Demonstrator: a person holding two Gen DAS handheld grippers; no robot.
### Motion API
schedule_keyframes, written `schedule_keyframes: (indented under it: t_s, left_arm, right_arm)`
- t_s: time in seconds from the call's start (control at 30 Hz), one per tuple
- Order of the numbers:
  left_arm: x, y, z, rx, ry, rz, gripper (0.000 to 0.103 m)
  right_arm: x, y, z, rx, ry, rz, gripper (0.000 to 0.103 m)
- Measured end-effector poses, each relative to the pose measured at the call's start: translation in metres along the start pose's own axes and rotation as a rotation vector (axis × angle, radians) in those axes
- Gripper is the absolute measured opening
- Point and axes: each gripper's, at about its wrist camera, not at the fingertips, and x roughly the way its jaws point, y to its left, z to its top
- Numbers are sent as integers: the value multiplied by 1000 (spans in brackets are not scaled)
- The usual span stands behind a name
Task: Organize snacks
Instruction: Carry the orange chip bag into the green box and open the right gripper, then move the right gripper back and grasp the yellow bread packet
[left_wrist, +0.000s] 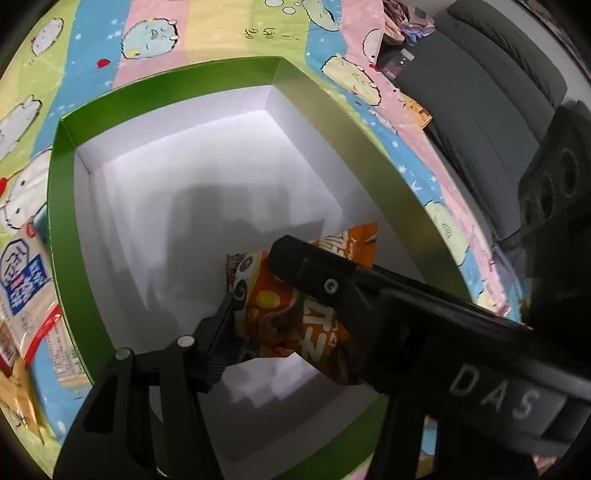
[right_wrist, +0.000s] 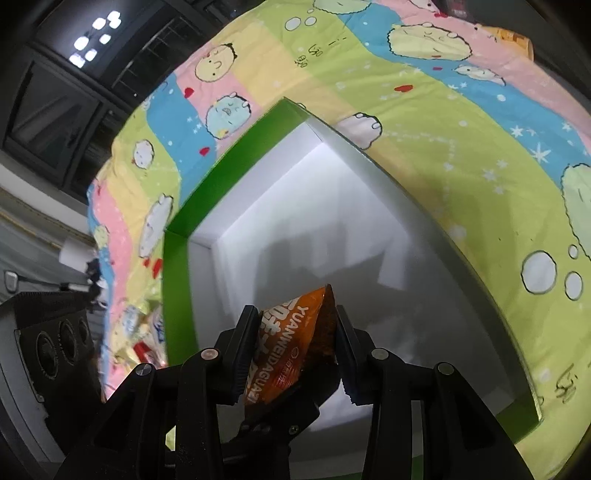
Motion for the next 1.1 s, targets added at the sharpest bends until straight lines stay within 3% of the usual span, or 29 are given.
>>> schedule_keyframes:
  t_s: [0.33, 0.5, 0.87, 0.93, 1.0, 1.1]
  left_arm:
    - [-8, 1, -30, -20, -16, 5, 58]
    - [-10, 2, -38, -64, -4, -26, 58]
    - [-7, -6, -40, -85, 14, -10, 62]
    - [-14, -10, -38, -71, 12, 6, 64]
    - [-28, -15, -37, -31, -31, 38, 67]
    - [-52, -18, -35, 7, -77, 59, 74]
  right_arm:
    - [-9, 8, -31, -28, -12, -43, 43]
    - [-15, 6, -36, -15, -13, -40, 43]
    - [-22, 11, -39, -47, -27, -95, 43]
    - [-29, 16, -39, -67, -49, -124, 47]
    - [-37, 21, -40, -83, -71, -137, 64]
    - [-53, 34, -42, -110, -119, -142, 76]
